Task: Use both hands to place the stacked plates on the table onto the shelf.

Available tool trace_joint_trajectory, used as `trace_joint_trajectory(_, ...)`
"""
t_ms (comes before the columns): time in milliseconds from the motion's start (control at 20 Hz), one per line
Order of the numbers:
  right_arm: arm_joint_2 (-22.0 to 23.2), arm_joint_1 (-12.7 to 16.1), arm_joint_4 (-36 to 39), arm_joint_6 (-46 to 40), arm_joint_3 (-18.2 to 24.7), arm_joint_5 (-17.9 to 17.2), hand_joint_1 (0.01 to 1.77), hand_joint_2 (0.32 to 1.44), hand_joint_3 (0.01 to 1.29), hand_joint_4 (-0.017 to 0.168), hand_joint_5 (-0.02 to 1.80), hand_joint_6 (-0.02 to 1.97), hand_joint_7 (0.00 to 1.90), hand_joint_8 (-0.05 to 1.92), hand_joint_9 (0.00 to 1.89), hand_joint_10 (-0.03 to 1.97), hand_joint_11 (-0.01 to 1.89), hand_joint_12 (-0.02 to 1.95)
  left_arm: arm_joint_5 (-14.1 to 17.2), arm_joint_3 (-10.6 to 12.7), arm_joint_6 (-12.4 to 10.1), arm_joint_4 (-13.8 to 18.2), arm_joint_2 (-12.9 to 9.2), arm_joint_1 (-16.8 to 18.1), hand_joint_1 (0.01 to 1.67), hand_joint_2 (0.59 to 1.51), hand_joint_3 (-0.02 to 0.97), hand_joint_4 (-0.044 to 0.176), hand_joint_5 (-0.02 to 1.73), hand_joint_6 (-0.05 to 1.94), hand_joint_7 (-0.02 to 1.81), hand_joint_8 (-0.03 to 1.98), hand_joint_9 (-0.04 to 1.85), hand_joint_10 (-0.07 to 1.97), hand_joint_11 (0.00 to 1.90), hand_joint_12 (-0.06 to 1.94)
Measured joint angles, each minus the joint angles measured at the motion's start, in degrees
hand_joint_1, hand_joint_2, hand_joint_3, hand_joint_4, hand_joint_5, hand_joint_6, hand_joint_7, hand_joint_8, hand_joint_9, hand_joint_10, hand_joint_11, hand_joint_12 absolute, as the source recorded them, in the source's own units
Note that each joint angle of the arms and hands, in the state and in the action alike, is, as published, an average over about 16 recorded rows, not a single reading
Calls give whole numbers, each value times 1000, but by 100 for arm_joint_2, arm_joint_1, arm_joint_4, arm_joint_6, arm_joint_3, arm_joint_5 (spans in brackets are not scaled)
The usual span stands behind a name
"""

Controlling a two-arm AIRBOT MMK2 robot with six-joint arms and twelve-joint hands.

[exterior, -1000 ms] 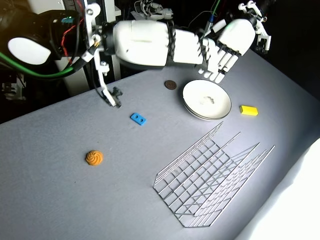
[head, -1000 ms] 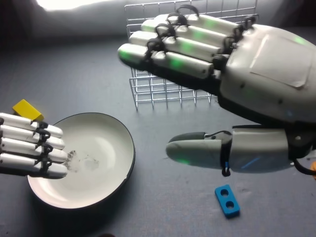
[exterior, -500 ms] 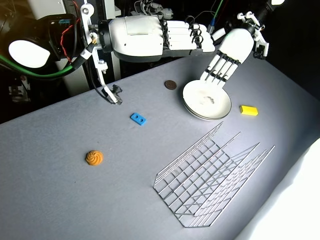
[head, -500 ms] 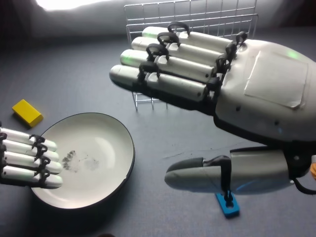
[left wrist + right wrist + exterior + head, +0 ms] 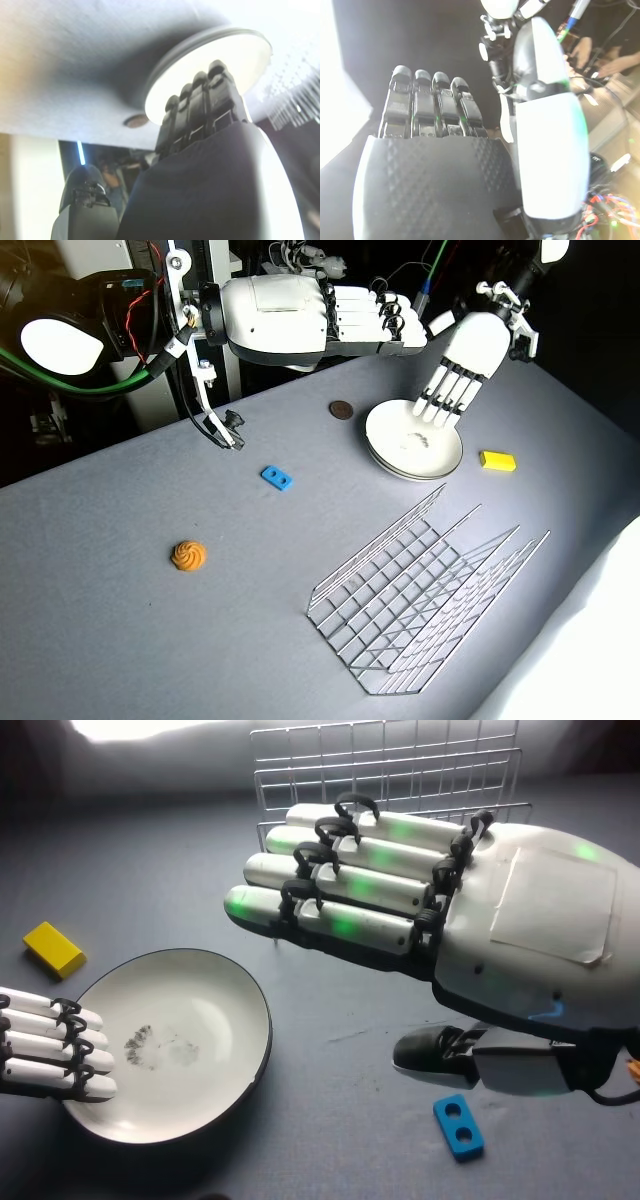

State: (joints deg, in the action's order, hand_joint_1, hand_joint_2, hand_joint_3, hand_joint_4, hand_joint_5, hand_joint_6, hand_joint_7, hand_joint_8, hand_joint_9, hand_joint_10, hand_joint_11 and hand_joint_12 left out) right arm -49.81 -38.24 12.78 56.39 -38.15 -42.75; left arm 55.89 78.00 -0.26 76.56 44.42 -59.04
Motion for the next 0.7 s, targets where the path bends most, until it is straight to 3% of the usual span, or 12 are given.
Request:
trace_joint_trajectory(300, -30, -25, 104, 117, -20, 228, 1190, 956, 29, -1, 21, 21, 13, 13, 13, 9, 23, 176, -70, 75, 1, -35, 75, -94, 22, 1082, 20, 2, 20, 5, 16, 19, 20, 5, 17, -2)
trace_joint_trajectory(700, -105, -30, 129, 385, -44, 630, 1266, 928, 29, 1, 35, 21, 21, 13, 19, 9, 24, 371, -163, 115, 19, -54, 140, -162, 22, 1093, 20, 2, 19, 5, 18, 19, 19, 5, 17, -14)
